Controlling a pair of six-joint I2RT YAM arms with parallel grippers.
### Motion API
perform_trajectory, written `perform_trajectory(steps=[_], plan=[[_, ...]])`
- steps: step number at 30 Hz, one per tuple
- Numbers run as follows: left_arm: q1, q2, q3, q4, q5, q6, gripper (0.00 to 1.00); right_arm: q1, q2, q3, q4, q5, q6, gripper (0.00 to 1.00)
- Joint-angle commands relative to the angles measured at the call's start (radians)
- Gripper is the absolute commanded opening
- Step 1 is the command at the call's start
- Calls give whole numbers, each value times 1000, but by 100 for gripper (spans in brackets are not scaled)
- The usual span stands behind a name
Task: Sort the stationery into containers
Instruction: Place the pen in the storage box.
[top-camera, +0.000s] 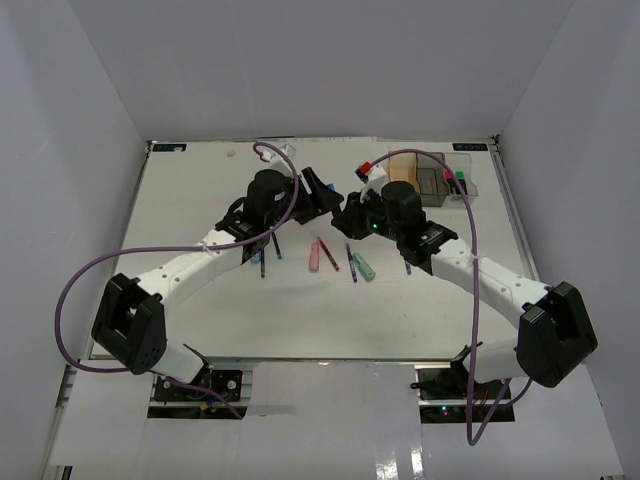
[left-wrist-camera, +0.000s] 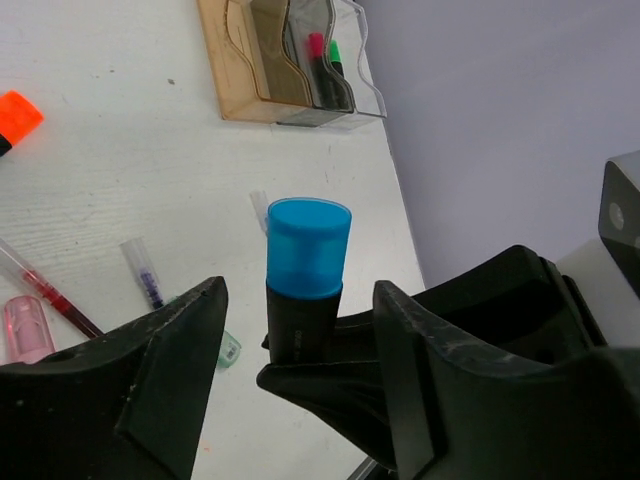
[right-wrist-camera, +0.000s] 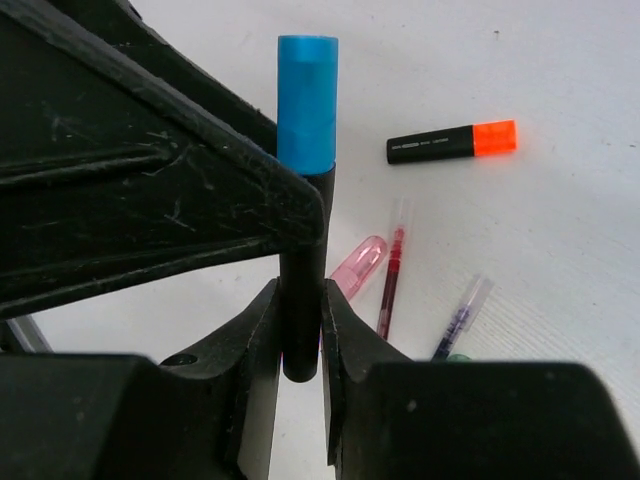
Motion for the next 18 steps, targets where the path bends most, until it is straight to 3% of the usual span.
perform_trajectory(steps=[1, 4, 6, 14, 18], plan=[[-3, -60, 5, -27, -34, 47, 73, -15, -25, 33, -10, 73, -61, 9], [10, -70, 43, -99, -63, 98, 92, -82, -28, 23, -64, 113, -107, 9], [27, -86, 69, -161, -79, 144, 98, -174, -23, 23, -93, 119, -144, 9], [161, -116, 77, -359, -54, 389, 98, -527, 73, 150, -222, 188, -326, 13], [187, -127, 33, -423, -105, 501, 98, -705, 219, 298, -280, 114, -336, 17]])
